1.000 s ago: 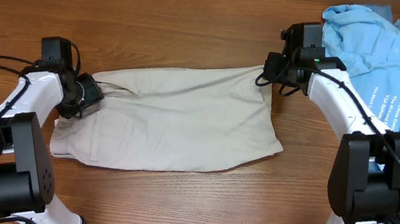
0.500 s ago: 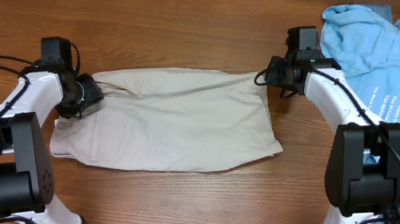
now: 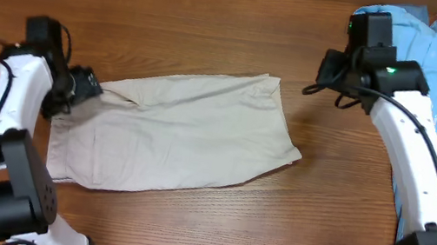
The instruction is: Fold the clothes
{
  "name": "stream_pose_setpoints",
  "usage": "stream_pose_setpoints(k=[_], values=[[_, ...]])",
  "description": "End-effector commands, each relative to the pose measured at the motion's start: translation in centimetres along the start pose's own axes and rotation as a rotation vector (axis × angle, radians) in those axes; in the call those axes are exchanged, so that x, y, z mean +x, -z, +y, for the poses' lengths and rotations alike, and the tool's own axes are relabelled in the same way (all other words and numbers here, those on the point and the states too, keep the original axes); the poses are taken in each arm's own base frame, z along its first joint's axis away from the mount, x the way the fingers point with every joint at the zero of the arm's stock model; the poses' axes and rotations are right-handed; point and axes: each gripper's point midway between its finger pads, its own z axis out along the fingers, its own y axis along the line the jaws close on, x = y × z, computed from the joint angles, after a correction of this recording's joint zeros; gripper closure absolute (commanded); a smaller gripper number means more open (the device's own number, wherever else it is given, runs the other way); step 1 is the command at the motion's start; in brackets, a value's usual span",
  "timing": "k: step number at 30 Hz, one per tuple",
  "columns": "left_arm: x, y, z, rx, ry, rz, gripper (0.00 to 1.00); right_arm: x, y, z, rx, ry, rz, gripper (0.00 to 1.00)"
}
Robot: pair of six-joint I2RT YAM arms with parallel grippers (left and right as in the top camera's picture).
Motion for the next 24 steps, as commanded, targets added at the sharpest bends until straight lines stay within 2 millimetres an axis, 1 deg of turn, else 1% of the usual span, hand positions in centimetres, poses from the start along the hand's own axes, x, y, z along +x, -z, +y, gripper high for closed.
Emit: stream_pose_setpoints(k=[1,2,4,7,10,12,15,18,20,21,22,24], values=[[-1.5,4.5,-0.1,0.018,-0.011,-0.092,0.0,1.6,-0.8,-0.8,0.038,-0.001,0.069,0.6],[-1.0,4.9,0.1,0.014,-0.01,-0.08,0.0,2.1,-0.8,-0.8,0.03,0.0,0.092,0.6],[0.2,4.9,0.5,-0.004,0.005,-0.032,0.0,2.8,-0.7,0.1,-0.022,0.013,0.127,0.61],[2.5,4.1,1.4,-0.038,0.024,0.056,0.0,3.6,-0.5,1.6,-0.113,0.074,0.165,0.61],[4.0,3.4,1.7,-0.044,0.028,0.105,0.0,3.8,-0.5,1.5,-0.112,0.074,0.173,0.62],[4.5,2.9,1.5,-0.029,0.026,0.123,0.05,3.9,-0.5,1.5,-0.11,0.074,0.178,0.61],[3.5,2.1,1.0,-0.003,0.013,0.074,0.34,4.1,-0.4,1.4,-0.107,0.074,0.187,0.61],[1.9,1.6,-0.4,0.072,-0.032,0.006,0.5,4.4,-0.4,1.3,-0.104,0.074,0.196,0.61],[1.3,1.1,-0.7,0.083,-0.03,-0.021,0.67,4.5,-0.4,1.3,-0.102,0.074,0.202,0.61],[1.1,0.8,-0.7,0.085,-0.029,-0.027,0.78,4.6,-0.4,1.3,-0.101,0.073,0.205,0.61],[1.1,0.4,-0.8,0.086,-0.029,-0.027,0.81,4.6,-0.4,1.2,-0.1,0.073,0.207,0.61],[1.3,-0.7,-0.6,0.079,-0.029,-0.015,0.82,4.7,-0.4,1.2,-0.099,0.073,0.21,0.61]])
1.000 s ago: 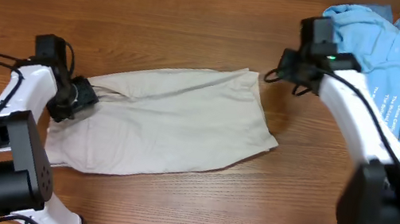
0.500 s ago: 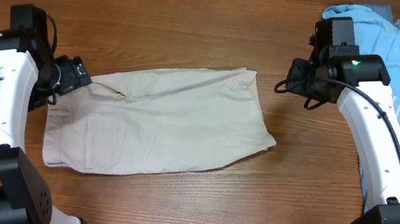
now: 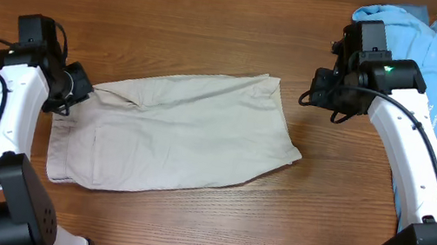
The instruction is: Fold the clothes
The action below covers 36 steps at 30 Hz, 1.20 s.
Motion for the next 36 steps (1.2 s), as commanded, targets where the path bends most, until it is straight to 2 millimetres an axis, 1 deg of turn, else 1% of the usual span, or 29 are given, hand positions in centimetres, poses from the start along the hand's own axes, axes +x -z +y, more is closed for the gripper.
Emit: stream_pose_setpoints(k=[1,4,6,9,11,14,16,19,20,21,23,24,26,27,28,30,31,32,34,36], values=[[1.1,-2.2,0.6,-0.007,-0.004,0.052,0.83,0.1,0.1,0.0,-0.005,0.005,0.002,0.61],[1.2,-4.0,1.7,-0.058,0.01,0.067,0.82,0.1,0.1,0.0,-0.005,0.005,0.002,0.61],[0.7,-5.4,2.8,-0.098,0.04,0.06,0.82,0.1,0.1,0.0,-0.004,0.005,0.004,0.61],[-0.2,-7.6,4.0,-0.109,0.107,0.05,0.8,0.2,0.1,0.0,-0.003,0.005,0.008,0.61],[-0.2,-9.0,4.6,-0.108,0.14,0.063,0.8,0.3,0.1,0.0,-0.003,0.005,0.009,0.61],[0.6,-10.8,4.9,-0.087,0.173,0.115,0.78,0.3,0.1,0.0,-0.003,0.005,0.009,0.61],[1.2,-11.7,5.0,-0.076,0.18,0.144,0.75,0.3,0.1,0.0,-0.003,0.005,0.009,0.61],[1.1,-11.9,4.7,-0.059,0.159,0.15,0.73,0.3,0.1,0.0,-0.003,0.005,0.01,0.61],[0.8,-11.7,4.4,-0.048,0.149,0.144,0.73,0.3,0.1,0.0,-0.003,0.005,0.01,0.61],[0.3,-11.2,3.9,-0.024,0.126,0.138,0.69,0.3,0.1,0.0,-0.003,0.005,0.01,0.61],[-0.8,-9.8,2.7,0.027,0.105,0.123,0.59,0.3,0.1,0.0,-0.002,0.005,0.01,0.61],[-1.7,-8.6,1.9,0.058,0.104,0.111,0.53,0.3,0.1,0.0,-0.002,0.005,0.01,0.61],[-3.1,-6.1,0.5,0.116,0.099,0.083,0.45,0.3,0.1,0.0,-0.002,0.005,0.01,0.61],[-3.9,-4.3,-0.4,0.155,0.082,0.064,0.41,0.3,0.1,0.0,-0.002,0.005,0.01,0.61],[-4.4,-3.0,-1.0,0.179,0.069,0.052,0.38,0.3,0.1,0.0,-0.002,0.005,0.01,0.61],[-4.9,0.5,-1.9,0.213,0.046,0.029,0.34,0.3,0.1,-0.1,0.002,0.009,0.01,0.61],[-4.8,2.2,-1.9,0.204,0.042,0.021,0.29,0.3,0.1,-0.2,0.008,0.009,0.01,0.61],[-4.6,3.3,-1.6,0.184,0.043,0.015,0.19,0.3,0.1,-0.3,0.013,0.009,0.009,0.61],[-3.7,5.4,0.1,0.092,0.05,0.005,0.0,0.4,0.1,-0.4,0.02,0.009,0.012,0.61],[-2.5,6.5,1.5,0.019,0.062,0.019,0.0,0.4,0.1,-0.5,0.024,0.008,0.014,0.61]])
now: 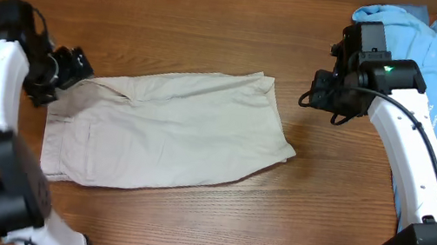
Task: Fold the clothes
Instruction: 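Pull the left end further left and move the right gripper toward the shorts' right end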
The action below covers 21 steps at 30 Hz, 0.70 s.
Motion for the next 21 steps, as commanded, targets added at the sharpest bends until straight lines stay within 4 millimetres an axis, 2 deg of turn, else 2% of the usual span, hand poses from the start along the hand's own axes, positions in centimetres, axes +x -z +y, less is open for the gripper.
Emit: stream_pose_setpoints(k=[1,5,7,9,12,14,18,21], values=[[0.2,3.3,1.7,-0.09,-0.006,-0.062,0.0,0.0,0.0,-0.4,0.017,0.003,-0.002,0.61],[2.5,2.4,3.9,-0.192,0.046,0.018,0.0,0.1,0.0,-0.4,0.018,0.003,0.0,0.61],[3.6,1.2,5.4,-0.247,0.11,0.038,0.0,0.2,0.0,-0.4,0.019,0.003,0.005,0.61],[4.3,-0.4,5.9,-0.246,0.134,0.052,0.0,0.4,0.0,-0.5,0.022,0.002,0.012,0.61],[4.8,-2.8,7.2,-0.236,0.158,0.053,0.0,0.7,0.0,-0.6,0.027,0.003,0.024,0.61],[5.2,-3.6,8.4,-0.248,0.18,0.053,0.0,0.8,0.1,-0.9,0.043,0.005,0.027,0.61],[4.9,-4.2,10.6,-0.254,0.244,0.033,0.0,0.8,0.1,-1.2,0.061,0.004,0.028,0.61],[4.2,-4.5,10.4,-0.178,0.256,0.02,0.0,0.8,0.1,-1.2,0.061,0.004,0.027,0.61]])
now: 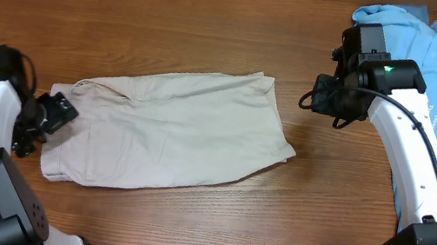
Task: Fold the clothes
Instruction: 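Pull the left end further left and move the right gripper toward the shorts' right end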
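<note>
Beige shorts (173,129) lie spread flat on the wooden table (215,34), waistband to the left and leg ends to the right. My left gripper (58,111) sits at the waistband's left edge, about halfway down it. The overhead view does not show whether its fingers are parted or whether they touch the cloth. My right gripper (314,95) hangs over bare wood just right of the shorts' upper right corner, apart from the cloth, its jaws hidden under the wrist.
A pile of clothes lies at the table's right edge: a light blue garment (424,45) at the back and a dark printed one beside it. The right arm reaches along the pile's left side.
My left gripper has moved from the waistband's upper left corner to lower on the left edge. That corner now lies flat. The shorts and the right gripper have not moved.
At first my left gripper was at the shorts' upper left corner, with the right gripper off the upper right. The right gripper then came slightly nearer. Later the shorts lay a little farther left, the left gripper still at the corner. Now it is lower on that edge.
</note>
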{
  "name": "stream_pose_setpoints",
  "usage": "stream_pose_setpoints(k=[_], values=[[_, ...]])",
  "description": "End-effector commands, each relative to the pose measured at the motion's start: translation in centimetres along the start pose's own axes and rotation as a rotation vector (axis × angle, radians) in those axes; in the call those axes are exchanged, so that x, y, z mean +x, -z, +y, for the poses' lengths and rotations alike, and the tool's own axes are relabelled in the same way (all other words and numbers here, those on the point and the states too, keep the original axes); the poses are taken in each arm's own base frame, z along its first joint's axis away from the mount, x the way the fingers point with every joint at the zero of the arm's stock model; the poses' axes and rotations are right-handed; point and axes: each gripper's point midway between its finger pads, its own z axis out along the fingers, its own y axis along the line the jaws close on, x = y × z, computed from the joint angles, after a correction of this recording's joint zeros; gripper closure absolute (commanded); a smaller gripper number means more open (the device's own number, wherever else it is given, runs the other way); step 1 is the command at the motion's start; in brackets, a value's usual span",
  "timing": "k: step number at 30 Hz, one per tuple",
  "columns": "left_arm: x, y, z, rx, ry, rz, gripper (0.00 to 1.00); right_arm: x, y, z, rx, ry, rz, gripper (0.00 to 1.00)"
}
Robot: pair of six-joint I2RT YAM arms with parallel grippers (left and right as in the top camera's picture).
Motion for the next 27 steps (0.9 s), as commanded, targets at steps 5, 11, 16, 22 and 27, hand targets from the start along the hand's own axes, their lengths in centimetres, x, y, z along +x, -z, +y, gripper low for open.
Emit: stream_pose_setpoints(k=[5,11,16,22,27], values=[[-0.4,-1.2,-0.5,0.08,-0.015,-0.007,0.0,-0.1,0.0,-0.3,0.014,0.006,-0.009,0.61],[0.4,-3.9,-0.2,0.071,-0.012,0.041,0.0,-0.1,0.0,-0.3,0.015,0.006,-0.006,0.61],[0.7,-6.4,-0.2,0.06,-0.008,0.089,0.0,0.0,0.0,-0.3,0.015,0.005,-0.005,0.61],[2.1,-9.4,-0.9,0.096,-0.017,0.192,0.0,0.0,0.0,-0.3,0.015,0.005,-0.006,0.61],[3.6,-10.9,-1.8,0.159,-0.039,0.276,0.22,0.0,0.0,-0.3,0.015,0.005,-0.006,0.61]])
